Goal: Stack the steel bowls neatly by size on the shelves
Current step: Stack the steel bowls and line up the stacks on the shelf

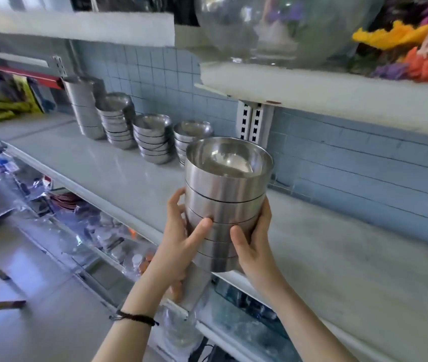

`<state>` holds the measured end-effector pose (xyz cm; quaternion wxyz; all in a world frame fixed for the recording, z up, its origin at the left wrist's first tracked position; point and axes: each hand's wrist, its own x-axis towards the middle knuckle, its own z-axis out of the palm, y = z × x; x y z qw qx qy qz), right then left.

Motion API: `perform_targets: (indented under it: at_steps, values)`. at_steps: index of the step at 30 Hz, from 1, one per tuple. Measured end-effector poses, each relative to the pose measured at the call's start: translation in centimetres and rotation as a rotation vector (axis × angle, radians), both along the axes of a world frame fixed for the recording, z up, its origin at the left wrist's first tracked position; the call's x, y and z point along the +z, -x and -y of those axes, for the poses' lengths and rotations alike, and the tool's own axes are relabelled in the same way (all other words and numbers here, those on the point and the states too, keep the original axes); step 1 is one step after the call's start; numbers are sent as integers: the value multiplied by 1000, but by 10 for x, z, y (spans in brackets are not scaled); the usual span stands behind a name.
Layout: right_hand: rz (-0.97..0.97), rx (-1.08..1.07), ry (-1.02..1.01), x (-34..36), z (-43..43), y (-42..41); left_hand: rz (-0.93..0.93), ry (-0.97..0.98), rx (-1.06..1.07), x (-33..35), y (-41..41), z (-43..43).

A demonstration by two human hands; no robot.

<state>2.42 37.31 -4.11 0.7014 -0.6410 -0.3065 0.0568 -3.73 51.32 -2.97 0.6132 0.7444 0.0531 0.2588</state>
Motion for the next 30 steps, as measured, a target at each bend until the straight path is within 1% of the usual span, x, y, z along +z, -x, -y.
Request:
perform_targets:
  at_steps: [6,12,19,25,30]
  values:
    - [16,105,-19,5,-84,-7,14,-24,78,2,3,-81]
    - [56,97,0,0,-164,-25,5,-19,90,-1,-7,-162]
    - [17,147,-8,-1,-240,-35,7,39,111,-5,-16,-233]
    - [-1,108,-3,-4,-313,-41,20,83,85,-9,-23,-304]
    - [-15,61,7,-6,-387,-33,16,60,51,-8,-19,-381]
